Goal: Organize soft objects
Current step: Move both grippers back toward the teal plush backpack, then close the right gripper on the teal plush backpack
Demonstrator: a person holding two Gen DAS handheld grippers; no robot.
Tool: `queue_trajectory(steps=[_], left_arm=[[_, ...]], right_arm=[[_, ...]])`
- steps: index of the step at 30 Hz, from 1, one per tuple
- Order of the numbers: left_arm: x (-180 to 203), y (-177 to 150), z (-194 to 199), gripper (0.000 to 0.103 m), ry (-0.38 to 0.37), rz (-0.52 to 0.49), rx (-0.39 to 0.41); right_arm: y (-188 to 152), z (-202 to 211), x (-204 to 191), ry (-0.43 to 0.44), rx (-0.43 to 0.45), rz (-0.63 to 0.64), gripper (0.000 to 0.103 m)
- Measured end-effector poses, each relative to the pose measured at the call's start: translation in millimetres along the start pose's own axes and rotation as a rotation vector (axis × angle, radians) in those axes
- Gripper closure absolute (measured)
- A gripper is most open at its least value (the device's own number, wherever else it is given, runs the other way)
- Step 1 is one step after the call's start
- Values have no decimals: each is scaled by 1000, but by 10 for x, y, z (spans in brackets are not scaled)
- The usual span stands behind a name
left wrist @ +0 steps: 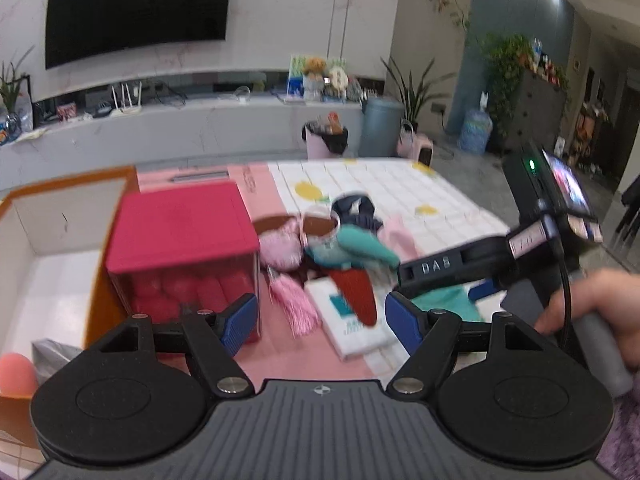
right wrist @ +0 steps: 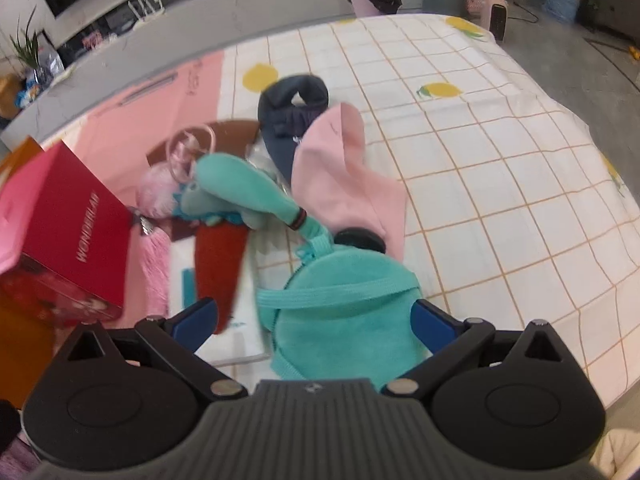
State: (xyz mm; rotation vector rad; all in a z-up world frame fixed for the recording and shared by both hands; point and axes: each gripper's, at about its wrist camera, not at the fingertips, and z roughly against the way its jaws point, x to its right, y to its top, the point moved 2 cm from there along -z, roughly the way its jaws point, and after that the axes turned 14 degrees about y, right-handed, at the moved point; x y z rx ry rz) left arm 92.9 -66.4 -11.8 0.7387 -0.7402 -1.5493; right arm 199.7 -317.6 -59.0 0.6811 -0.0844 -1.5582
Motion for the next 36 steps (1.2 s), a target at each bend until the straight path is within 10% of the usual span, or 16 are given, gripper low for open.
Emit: queue_trajectory(steps=[13, 29, 36], left_arm=[[-22, -202, -45, 18, -24, -14, -38], [100, -313, -39, 18, -56, -99, -24], [350, -527, -197, 17, -120, -209, -26]], right_arm=[[47, -287, 92, -151, -43, 85, 2], [-29, -202, 164, -98, -76, 28, 14], [-104, 270, 33, -20, 73, 10, 14]])
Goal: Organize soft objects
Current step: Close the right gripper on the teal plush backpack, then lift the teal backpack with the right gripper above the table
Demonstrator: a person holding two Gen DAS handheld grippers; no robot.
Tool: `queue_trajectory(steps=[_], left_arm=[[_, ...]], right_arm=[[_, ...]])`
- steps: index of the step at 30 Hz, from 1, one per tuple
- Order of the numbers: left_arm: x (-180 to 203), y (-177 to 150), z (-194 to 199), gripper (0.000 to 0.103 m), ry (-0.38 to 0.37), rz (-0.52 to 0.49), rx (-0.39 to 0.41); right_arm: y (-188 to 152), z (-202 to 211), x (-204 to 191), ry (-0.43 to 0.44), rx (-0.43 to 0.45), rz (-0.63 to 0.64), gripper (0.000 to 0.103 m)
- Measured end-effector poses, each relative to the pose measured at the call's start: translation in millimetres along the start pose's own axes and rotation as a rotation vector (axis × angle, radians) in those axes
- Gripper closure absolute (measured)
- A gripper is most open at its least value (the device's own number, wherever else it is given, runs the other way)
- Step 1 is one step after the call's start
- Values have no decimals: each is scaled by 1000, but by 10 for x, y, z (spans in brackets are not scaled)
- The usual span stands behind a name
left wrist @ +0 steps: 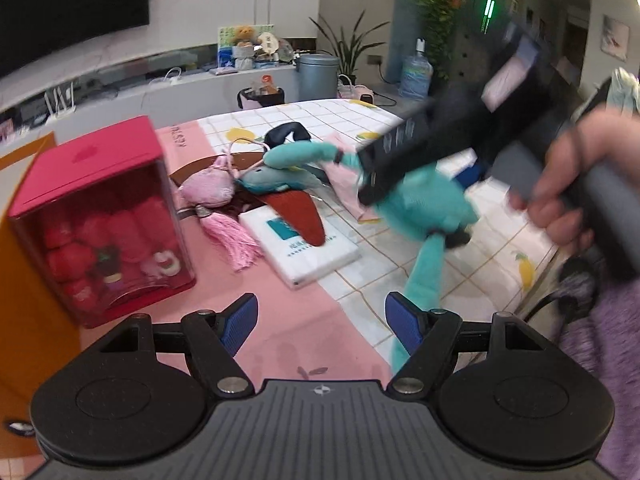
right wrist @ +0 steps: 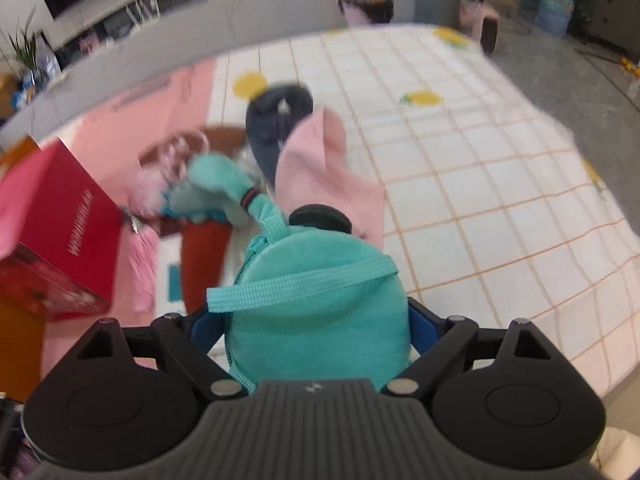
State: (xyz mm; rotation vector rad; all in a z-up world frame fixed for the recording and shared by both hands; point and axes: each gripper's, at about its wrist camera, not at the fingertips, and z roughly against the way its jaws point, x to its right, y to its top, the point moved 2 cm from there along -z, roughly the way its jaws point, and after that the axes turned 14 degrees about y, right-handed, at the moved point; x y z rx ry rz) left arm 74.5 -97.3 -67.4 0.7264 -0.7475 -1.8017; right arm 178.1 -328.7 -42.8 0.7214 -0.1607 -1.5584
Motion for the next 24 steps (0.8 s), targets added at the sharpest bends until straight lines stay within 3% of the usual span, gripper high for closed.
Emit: queue_trajectory(steps=[3, 5, 7, 11, 14, 16, 24], left_arm=[[113, -24, -141, 17, 61, 11, 5], [154, 0, -268, 17, 83, 56, -52], [189, 33, -370, 17, 73, 80, -103], [235, 55, -427, 17, 85, 97, -87], [303, 85, -520, 16, 60, 72, -144], [329, 135, -568, 16, 74, 91, -139], [354, 372, -856, 15, 168, 174, -230]], right_arm=[[-4, 179, -10, -17, 57, 5, 14], [7, 243, 29, 9, 76, -23, 14], [21, 239, 72, 34, 74, -48, 14], [45, 234, 170, 50, 78, -86, 14], [54, 375, 272, 98, 122, -127, 14], [43, 434, 302, 112, 136, -130, 14], [9, 415, 401, 139, 118, -155, 14]])
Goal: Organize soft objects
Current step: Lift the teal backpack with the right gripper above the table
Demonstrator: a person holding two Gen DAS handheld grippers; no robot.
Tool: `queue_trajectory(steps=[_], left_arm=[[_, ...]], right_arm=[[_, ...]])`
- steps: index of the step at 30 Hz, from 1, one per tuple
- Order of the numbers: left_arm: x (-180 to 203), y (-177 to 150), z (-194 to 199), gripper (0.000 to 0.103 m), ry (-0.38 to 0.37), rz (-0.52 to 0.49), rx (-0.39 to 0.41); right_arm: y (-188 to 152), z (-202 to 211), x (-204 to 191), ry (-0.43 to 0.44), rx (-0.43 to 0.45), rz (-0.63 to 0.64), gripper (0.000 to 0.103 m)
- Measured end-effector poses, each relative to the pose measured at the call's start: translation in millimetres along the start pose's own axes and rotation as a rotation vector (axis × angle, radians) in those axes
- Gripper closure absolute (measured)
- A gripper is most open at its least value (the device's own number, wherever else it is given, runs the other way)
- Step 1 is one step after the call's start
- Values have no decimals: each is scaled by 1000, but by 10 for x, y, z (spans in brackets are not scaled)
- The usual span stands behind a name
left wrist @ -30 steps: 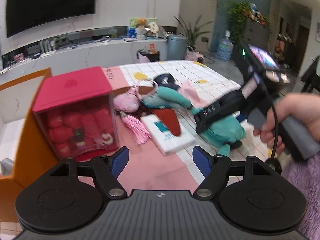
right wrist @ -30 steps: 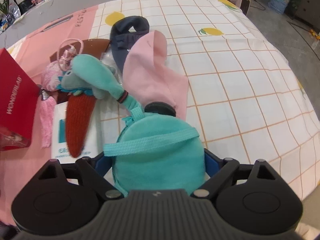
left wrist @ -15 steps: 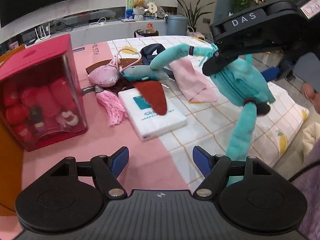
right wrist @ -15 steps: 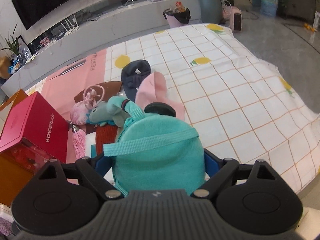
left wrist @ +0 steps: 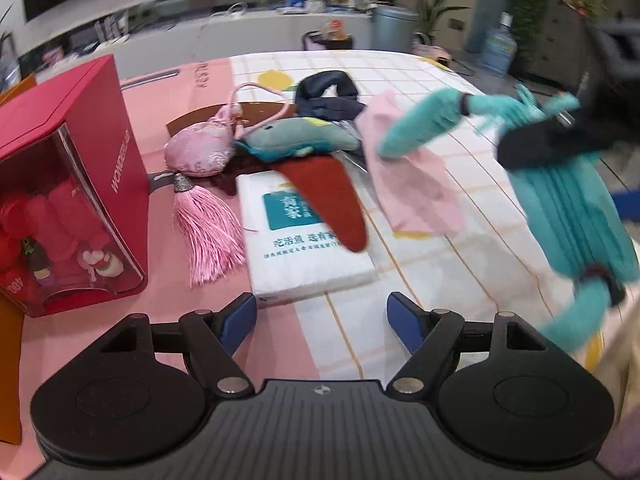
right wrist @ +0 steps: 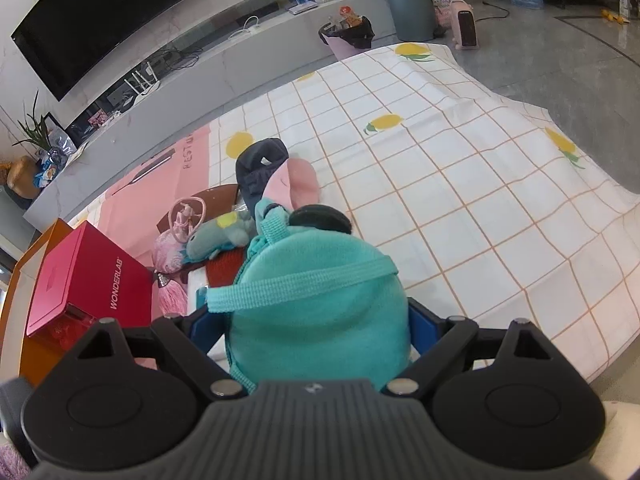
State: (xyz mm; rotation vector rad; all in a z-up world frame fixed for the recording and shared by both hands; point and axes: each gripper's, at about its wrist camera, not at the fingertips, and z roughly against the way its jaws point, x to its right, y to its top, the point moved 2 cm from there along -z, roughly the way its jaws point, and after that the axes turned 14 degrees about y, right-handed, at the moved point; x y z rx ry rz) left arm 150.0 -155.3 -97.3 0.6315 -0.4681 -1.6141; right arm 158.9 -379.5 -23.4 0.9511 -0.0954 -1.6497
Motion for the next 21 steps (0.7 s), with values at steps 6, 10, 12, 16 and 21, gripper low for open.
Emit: queue_trajectory(steps=[6, 10, 12, 16, 21], left_arm=[[16, 111, -25, 15, 49, -32, -64], [29, 64, 197, 10, 77, -148, -6], [28, 110, 252, 8, 75, -131, 26], [47, 261, 96, 8, 42, -86, 2], [49, 326, -140, 8, 31, -69, -62]], right_arm=[[-32, -28, -69, 23, -24, 41, 14], [-37, 0, -43, 8, -17, 32, 14], [-34, 16, -19, 1, -13, 21, 14], [-27, 13, -19, 0, -14, 22, 14], [-45, -12, -40, 0, -34, 50, 14]])
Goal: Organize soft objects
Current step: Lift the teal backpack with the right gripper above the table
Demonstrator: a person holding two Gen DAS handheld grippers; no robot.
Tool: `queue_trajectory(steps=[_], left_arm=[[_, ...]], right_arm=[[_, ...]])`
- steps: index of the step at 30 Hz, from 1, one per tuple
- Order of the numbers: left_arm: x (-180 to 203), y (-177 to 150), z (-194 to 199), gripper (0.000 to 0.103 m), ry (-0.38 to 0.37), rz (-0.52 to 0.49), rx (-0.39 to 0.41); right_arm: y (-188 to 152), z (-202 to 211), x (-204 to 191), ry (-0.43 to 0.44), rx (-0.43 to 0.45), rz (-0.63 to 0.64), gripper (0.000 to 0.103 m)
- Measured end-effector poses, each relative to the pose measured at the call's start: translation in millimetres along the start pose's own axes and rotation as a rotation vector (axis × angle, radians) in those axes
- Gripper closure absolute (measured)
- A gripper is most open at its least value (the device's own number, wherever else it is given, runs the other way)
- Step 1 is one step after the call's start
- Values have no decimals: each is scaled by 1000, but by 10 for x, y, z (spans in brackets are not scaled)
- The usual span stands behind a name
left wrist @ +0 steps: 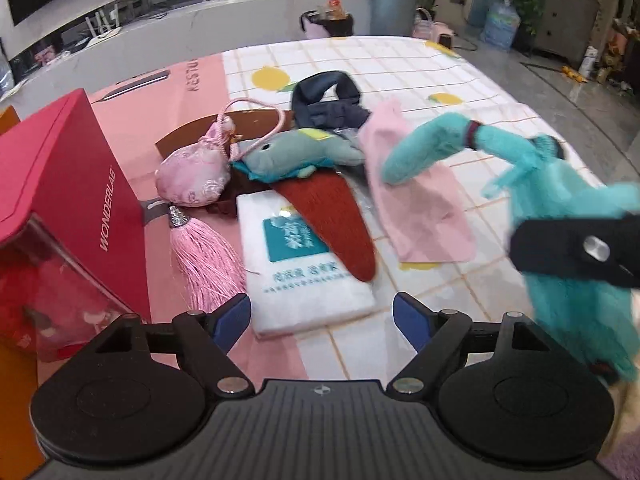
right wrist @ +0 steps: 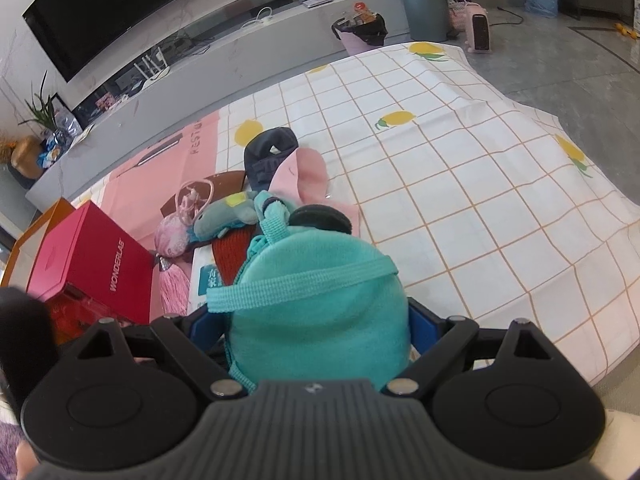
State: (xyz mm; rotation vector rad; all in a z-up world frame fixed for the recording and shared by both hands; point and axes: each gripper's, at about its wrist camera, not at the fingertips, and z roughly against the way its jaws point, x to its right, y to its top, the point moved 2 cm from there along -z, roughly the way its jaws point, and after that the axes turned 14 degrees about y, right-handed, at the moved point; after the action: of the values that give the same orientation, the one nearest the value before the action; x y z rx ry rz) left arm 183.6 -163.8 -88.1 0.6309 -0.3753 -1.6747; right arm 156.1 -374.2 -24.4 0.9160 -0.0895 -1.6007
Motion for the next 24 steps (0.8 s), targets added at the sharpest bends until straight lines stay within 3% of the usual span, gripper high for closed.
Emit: queue_trajectory(steps=[4, 9, 13, 17, 24], left_arm=[[36, 52, -154, 8, 19, -39, 2], [52, 59, -229, 0, 19, -21, 38], [15, -5, -216, 0, -8, -20, 69], [-10, -58, -141, 13, -29, -47, 80], [-178, -317, 83, 14, -19, -114, 19]], right_arm=[[-4, -32, 10, 4, -12, 1, 14], [-13, -70, 3, 6, -29, 15, 14], [-14, -94, 11, 0, -35, 15, 14], [-15, -136, 22, -3, -46, 10, 14], [-22, -167, 2, 1, -63, 21, 14]])
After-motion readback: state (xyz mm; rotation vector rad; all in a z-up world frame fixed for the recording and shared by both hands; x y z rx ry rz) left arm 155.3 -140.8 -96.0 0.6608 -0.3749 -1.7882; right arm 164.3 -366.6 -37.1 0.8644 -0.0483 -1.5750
